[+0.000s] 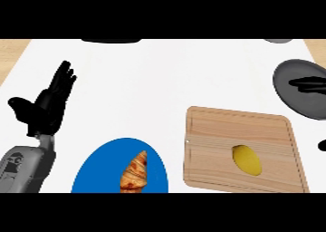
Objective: Pick the lemon from the cutting board and place it in the pan
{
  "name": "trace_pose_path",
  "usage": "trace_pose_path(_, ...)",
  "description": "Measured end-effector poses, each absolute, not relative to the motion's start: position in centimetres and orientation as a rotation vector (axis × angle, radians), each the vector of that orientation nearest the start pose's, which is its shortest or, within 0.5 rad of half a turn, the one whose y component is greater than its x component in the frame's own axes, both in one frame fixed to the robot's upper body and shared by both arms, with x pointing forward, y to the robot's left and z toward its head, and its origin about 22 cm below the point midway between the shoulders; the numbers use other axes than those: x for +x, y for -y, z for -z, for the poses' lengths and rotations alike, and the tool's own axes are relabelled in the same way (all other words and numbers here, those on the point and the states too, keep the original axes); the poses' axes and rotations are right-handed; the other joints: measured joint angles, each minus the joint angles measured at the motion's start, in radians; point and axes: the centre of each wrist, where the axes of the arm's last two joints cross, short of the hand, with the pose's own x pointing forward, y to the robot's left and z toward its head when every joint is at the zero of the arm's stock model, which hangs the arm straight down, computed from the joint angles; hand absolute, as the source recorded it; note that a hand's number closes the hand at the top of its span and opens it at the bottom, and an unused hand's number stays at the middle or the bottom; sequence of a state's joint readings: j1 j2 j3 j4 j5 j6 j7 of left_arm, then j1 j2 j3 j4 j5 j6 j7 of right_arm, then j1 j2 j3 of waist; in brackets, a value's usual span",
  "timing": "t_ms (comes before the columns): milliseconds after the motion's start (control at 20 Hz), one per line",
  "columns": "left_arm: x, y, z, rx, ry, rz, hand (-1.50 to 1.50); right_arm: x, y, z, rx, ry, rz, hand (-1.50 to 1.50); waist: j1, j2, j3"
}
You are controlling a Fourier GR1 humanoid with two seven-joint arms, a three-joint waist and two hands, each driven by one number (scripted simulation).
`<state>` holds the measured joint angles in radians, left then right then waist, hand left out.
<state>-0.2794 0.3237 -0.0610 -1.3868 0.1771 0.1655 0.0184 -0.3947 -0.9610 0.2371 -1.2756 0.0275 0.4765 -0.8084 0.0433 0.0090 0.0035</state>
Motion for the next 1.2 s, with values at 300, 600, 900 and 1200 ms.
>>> trace_pose_path(300, 30.3, -27.2, -4.4, 0.179, 1.63, 0.079, 0.0, 32.9, 38.3, -18.6, 0.0, 1.84, -1.532, -1.5, -0.008, -0.003, -0.003)
trace_pose_path(600, 30.4, -26.9, -4.4, 0.194, 1.624, 0.062, 0.0, 33.8, 35.1, -19.1, 0.014, 1.882, -1.619, -1.5, -0.025, -0.006, -0.003)
trace_pose_path(900, 30.3, -27.9, -4.4, 0.198, 1.618, 0.053, 0.0, 33.3, 32.6, -19.0, 0.134, 1.837, -1.679, -1.5, -0.032, -0.008, -0.004)
trace_pose_path(1200, 29.9, -28.1, -4.5, 0.205, 1.612, 0.049, 0.0, 31.4, 31.0, -17.4, 0.197, 1.775, -1.752, -1.5, -0.041, -0.01, -0.004)
